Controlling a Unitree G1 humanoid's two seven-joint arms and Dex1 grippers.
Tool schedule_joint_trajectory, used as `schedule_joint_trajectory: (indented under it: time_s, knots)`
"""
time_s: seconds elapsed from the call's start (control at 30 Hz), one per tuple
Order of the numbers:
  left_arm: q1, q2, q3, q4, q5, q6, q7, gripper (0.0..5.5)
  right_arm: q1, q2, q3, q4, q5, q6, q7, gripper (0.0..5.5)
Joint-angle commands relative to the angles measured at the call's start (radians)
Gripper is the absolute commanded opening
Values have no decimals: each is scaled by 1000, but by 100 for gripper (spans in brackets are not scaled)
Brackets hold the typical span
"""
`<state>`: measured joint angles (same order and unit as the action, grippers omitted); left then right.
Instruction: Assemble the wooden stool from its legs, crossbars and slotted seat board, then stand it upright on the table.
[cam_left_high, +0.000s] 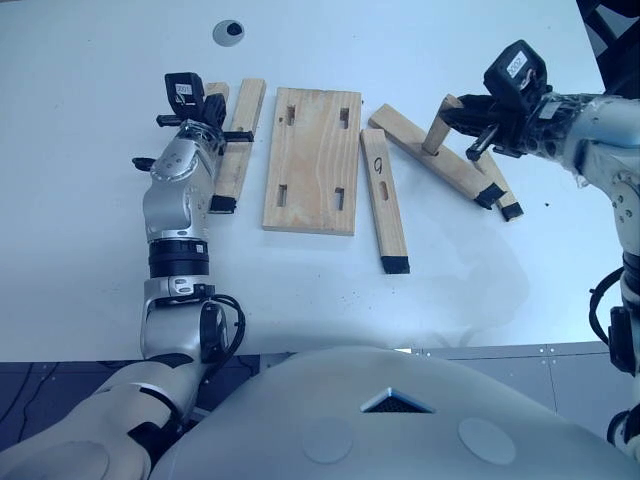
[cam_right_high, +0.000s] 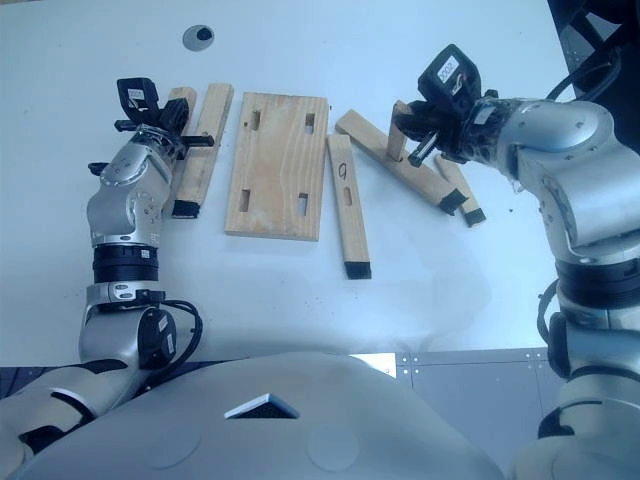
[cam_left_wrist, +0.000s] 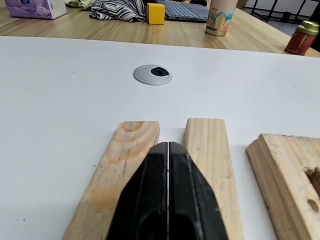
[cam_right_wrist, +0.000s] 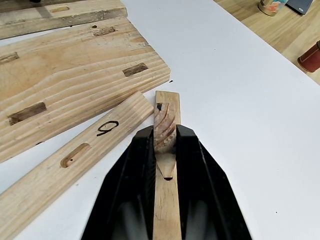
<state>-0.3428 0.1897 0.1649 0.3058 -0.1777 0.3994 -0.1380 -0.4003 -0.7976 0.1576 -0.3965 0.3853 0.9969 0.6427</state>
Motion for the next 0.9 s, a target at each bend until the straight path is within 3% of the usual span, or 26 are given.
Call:
schedule_joint_trajectory:
  time_s: [0.03, 0.2, 0.43, 0.77, 0.9]
  knots:
    - [14, 5, 10, -1, 5, -8, 11, 0, 63, 4, 2, 55, 8, 38, 15, 39]
    - [6, 7, 13, 2, 7, -10, 14, 0, 112, 15, 14, 71, -18, -39, 16, 39]
    - [2, 10, 8, 20, 9, -20, 7, 0, 81, 31, -28, 81, -8, -93, 33, 181]
    - [-6, 6, 6, 45, 9, -41, 10, 0, 107, -132, 77, 168, -156, -149, 148, 356]
    - [-25, 11, 7, 62, 10, -47, 8, 0, 122, -107, 86, 216, -173, -150, 148, 356]
